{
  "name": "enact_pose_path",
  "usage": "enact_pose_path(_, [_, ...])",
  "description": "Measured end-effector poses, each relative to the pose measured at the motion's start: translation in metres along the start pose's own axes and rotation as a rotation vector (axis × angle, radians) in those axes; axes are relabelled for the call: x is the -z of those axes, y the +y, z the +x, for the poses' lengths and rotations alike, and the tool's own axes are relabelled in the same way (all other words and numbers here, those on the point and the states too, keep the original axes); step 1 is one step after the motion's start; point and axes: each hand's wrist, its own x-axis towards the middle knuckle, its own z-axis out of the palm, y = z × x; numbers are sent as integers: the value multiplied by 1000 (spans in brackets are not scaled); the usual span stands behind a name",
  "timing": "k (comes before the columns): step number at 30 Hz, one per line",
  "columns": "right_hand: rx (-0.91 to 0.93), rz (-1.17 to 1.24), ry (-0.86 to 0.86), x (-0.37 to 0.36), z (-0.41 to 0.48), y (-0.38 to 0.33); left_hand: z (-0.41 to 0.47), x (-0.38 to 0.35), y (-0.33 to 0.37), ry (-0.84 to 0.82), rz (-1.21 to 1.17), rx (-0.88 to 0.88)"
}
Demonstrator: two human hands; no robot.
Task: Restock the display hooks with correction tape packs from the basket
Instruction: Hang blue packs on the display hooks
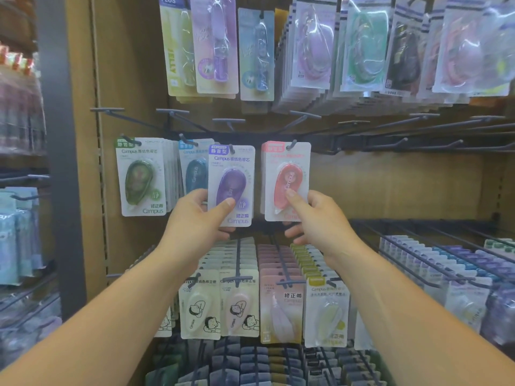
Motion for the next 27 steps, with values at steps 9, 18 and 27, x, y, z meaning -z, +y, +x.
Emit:
enact_pose_path(9, [-41, -33, 161, 19, -50, -12, -38, 33, 14, 102, 427, -159])
enact_pose_path(18, [-159, -523, 115, 72, -173, 18, -137, 31, 13, -66, 557, -560])
enact_pose_path(27, [-426, -854, -84, 181, -336, 73, -261, -72, -25, -638, 580, -593])
